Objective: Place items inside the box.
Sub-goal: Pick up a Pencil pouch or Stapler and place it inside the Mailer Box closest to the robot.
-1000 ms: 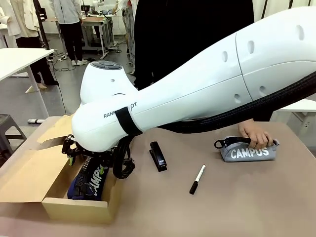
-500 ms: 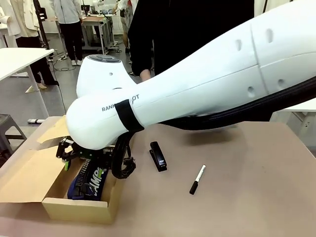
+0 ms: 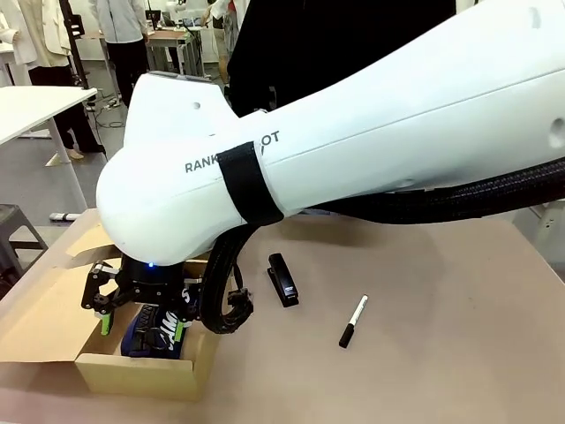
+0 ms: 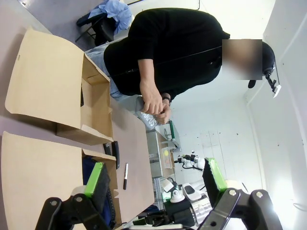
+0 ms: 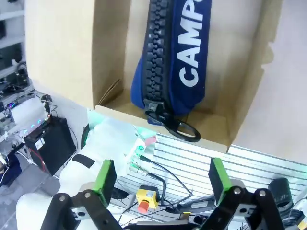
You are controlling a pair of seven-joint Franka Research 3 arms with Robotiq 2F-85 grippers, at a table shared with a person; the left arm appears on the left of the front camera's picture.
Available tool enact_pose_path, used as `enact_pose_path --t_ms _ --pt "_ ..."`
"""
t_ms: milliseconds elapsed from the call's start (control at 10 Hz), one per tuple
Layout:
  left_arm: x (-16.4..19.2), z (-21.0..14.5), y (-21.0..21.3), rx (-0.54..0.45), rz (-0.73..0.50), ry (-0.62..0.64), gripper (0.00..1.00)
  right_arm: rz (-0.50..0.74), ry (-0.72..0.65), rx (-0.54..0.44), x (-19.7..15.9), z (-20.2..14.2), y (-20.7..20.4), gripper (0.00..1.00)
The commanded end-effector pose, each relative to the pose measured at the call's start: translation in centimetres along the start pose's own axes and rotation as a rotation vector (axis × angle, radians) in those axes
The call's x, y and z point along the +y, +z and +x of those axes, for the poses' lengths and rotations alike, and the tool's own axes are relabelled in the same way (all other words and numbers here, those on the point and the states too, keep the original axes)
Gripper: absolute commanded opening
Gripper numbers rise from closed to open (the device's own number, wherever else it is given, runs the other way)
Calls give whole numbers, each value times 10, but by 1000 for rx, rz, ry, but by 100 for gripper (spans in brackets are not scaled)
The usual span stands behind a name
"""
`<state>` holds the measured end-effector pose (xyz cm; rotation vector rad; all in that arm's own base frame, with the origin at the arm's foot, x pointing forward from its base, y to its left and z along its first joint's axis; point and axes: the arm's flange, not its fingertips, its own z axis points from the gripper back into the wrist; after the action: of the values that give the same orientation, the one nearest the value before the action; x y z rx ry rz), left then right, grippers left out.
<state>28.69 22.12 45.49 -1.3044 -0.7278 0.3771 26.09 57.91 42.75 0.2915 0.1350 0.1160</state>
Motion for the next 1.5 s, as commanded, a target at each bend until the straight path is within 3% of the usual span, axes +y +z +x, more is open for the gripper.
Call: enact_pose_path --t_ms 0,200,400,500,600,700,900,1000,1100,1300,1400 --pt "0 0 -1 -12 -23 -21 100 -69 95 35 10 -6 -3 100" --pt "0 0 -1 -12 -23 -21 100 122 53 82 -39 5 37 100" --pt "0 0 -1 -12 -23 -21 100 232 -21 221 -118 -6 74 100" --pt "0 0 -1 -12 -23 -21 100 331 -64 217 -161 -11 92 100" --pt "0 0 -1 -12 -23 -21 100 415 -130 113 -207 -11 108 100" --pt "0 0 -1 -12 -23 -21 100 625 -24 101 -257 -5 122 100" --pt "0 0 -1 -12 -23 -21 100 887 -49 160 -332 7 128 100" --pt "0 0 -1 -12 -23 -21 100 977 -37 -16 -369 1 133 100" --pt "0 0 -1 -12 -23 -21 100 1070 30 -98 -400 -12 137 100" --pt "0 0 -1 -12 -23 -21 100 1145 -133 -95 -456 -41 137 100" --pt "0 0 -1 -12 -23 -21 100 1203 -122 -147 -477 -68 126 100"
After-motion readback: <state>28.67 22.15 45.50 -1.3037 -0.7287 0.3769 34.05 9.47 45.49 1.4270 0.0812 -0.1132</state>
